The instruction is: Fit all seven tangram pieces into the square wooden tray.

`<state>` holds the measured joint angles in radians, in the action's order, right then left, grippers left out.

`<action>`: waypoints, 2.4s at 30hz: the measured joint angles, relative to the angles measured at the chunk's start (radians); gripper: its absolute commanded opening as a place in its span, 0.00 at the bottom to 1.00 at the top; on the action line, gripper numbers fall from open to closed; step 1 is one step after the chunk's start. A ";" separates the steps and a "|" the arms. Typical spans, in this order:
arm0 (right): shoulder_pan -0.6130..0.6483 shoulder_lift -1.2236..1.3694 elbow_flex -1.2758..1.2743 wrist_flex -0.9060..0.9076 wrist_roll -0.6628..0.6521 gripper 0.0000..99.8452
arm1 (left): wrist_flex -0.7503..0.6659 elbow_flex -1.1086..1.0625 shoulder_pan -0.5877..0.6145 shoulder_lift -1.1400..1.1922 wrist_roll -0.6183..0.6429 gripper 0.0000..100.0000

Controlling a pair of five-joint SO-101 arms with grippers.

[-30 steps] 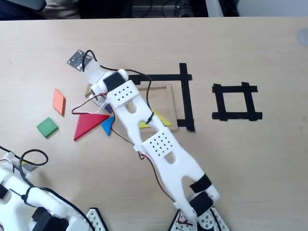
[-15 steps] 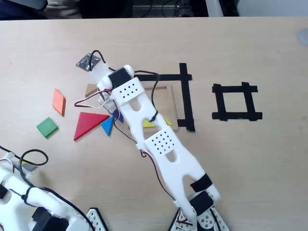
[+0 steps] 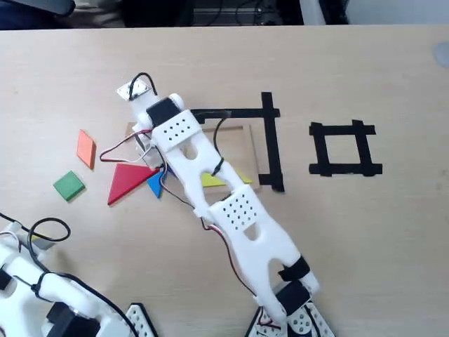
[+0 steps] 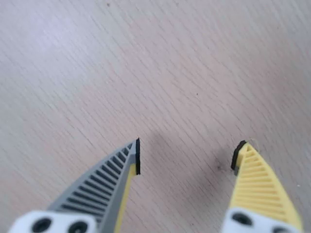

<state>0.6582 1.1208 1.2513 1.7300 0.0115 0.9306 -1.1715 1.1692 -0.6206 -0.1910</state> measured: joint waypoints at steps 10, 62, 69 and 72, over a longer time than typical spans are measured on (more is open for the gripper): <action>0.000 -0.597 -0.548 0.000 0.002 0.01 | 0.028 0.000 -0.084 0.000 0.000 0.32; -0.726 -1.694 -2.078 -0.624 -0.078 0.20 | 0.015 1.080 -1.148 1.060 0.127 0.30; -0.726 -1.694 -2.078 -0.624 -0.078 0.20 | 0.183 1.166 -1.109 1.080 -0.018 0.26; -0.726 -1.694 -2.078 -0.629 -0.078 0.20 | 0.255 1.180 -1.069 1.080 -0.078 0.26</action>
<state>-0.0675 -0.5731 -0.8263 1.1009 -0.0667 1.1853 0.0084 0.0997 0.4595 -0.2693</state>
